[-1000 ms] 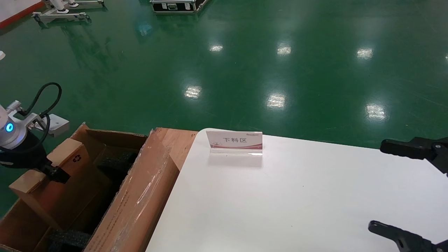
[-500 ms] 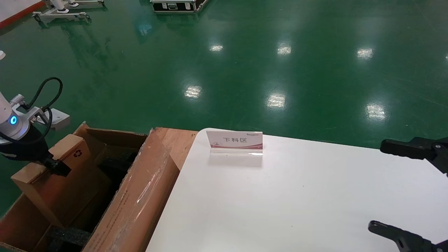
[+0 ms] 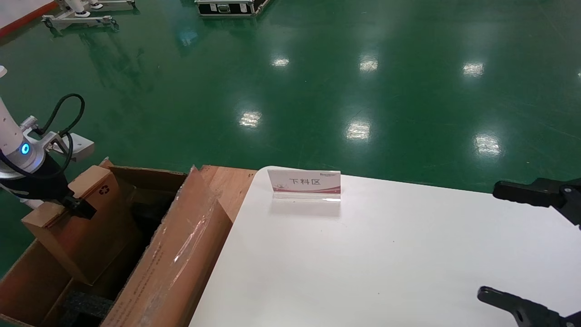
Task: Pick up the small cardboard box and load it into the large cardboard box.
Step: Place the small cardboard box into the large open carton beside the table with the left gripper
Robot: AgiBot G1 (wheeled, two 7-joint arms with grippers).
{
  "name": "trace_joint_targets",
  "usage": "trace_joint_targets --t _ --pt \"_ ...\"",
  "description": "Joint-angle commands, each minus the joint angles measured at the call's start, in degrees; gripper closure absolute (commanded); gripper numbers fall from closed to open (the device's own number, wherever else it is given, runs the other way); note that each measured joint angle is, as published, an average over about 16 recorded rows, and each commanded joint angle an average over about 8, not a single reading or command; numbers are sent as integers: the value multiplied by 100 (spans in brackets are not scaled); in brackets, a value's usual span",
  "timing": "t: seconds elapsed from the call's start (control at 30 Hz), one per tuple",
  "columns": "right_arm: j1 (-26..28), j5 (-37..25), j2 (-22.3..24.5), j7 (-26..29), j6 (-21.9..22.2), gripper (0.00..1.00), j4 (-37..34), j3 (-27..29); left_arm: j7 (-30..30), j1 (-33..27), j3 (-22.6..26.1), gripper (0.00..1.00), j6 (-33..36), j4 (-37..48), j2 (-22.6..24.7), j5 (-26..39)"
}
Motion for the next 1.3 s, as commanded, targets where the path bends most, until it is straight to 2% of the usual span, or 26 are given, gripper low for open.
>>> trace_joint_targets --t 0.03,0.47,0.5,0.53,0.7,0.77,1.3 --pt "0 0 0 0 0 0 0 -1 28 47 -3 100 -22 69 25 -10" --pt "1 3 2 -2 2 0 0 -5 141 467 -14 99 -174 308 6 -171" --pt "1 3 2 -3 2 0 0 -5 146 489 -10 94 -170 320 5 -176" --pt "1 4 2 -3 2 0 0 -5 149 507 -5 84 -165 330 5 -179" --pt "1 5 3 -3 3 0 -1 -7 141 579 13 21 -154 378 21 -190" --pt "0 6 3 -4 4 0 -1 -8 137 592 14 2 -157 390 26 -196" --pt "0 7 3 -4 5 0 -1 -8 140 578 18 0 -138 381 21 -178"
